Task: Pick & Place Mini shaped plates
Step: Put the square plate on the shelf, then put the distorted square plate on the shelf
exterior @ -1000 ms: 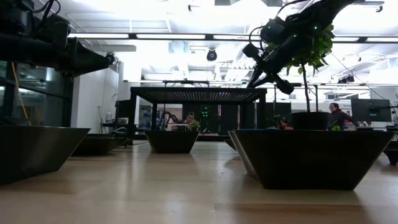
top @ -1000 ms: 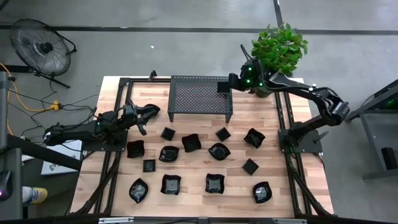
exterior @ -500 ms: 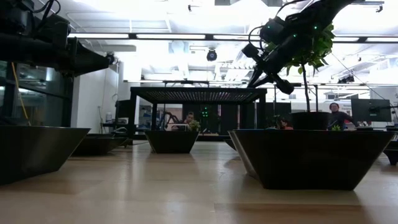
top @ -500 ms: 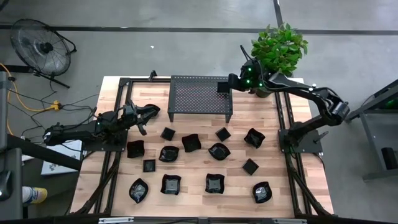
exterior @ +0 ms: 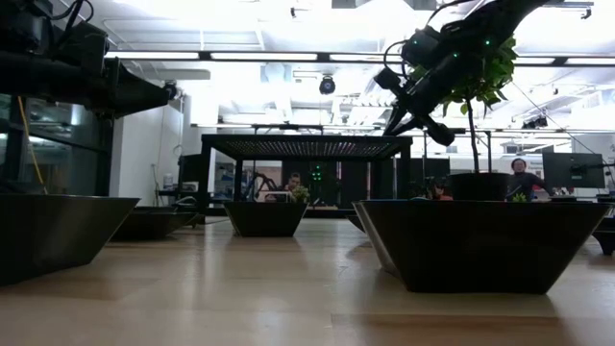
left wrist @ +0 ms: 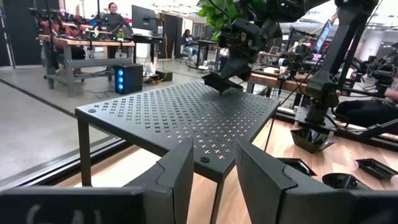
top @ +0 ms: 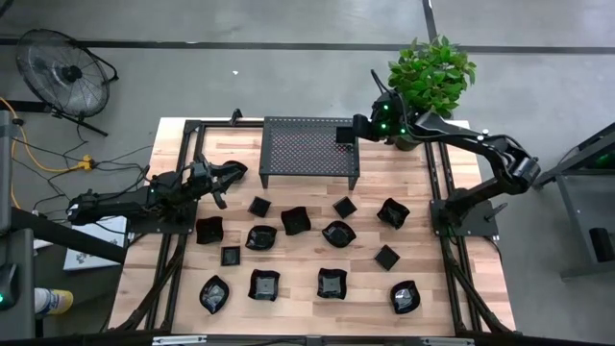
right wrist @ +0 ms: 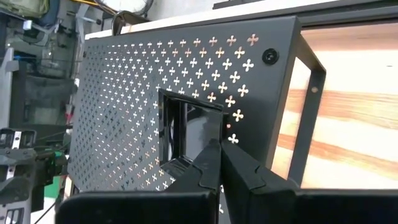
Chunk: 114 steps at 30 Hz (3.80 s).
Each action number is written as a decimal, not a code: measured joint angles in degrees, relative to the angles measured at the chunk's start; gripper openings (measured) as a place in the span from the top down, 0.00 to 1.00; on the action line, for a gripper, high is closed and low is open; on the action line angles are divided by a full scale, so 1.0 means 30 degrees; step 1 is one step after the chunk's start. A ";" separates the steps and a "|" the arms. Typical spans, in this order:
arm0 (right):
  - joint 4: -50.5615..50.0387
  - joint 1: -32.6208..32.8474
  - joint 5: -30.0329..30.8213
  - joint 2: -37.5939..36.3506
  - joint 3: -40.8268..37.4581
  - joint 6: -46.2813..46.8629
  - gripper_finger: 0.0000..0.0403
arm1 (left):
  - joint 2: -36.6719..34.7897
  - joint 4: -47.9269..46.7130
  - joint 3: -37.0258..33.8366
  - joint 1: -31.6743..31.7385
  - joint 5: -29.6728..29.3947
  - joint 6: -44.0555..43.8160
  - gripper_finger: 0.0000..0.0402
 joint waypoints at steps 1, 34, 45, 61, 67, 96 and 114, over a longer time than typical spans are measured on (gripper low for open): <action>0.0003 0.0028 -0.0023 0.0000 0.0000 0.0000 1.00 | -0.0005 0.0000 -0.0003 0.0002 -0.0004 0.0005 0.71; -0.0473 0.0276 0.0370 0.0000 0.0000 -0.0372 0.80 | -0.0002 0.0000 -0.0003 0.0005 0.0000 0.0002 0.71; -0.0149 0.0218 -0.0668 -0.0124 -0.0007 -0.1879 0.75 | -0.0005 0.0000 -0.0001 0.0005 0.0000 0.0005 0.71; -0.3075 0.0424 -0.1046 -0.3769 -0.0007 -0.3579 0.74 | -0.0003 0.0000 -0.0002 0.0001 -0.0004 0.0003 0.71; -0.5484 0.1420 0.0503 -0.5816 -0.0007 -0.3746 0.74 | -0.0005 0.0000 0.0000 0.0005 0.0000 0.0005 0.71; -1.6706 1.1058 0.6705 -0.8337 -0.0007 -0.0473 0.74 | -0.0005 0.0000 0.0000 -0.0002 0.0000 -0.0002 0.71; -1.8132 1.4095 0.7080 -0.2874 -0.0007 0.0974 0.76 | -0.0001 0.0000 0.0000 0.0001 -0.0004 0.0005 0.71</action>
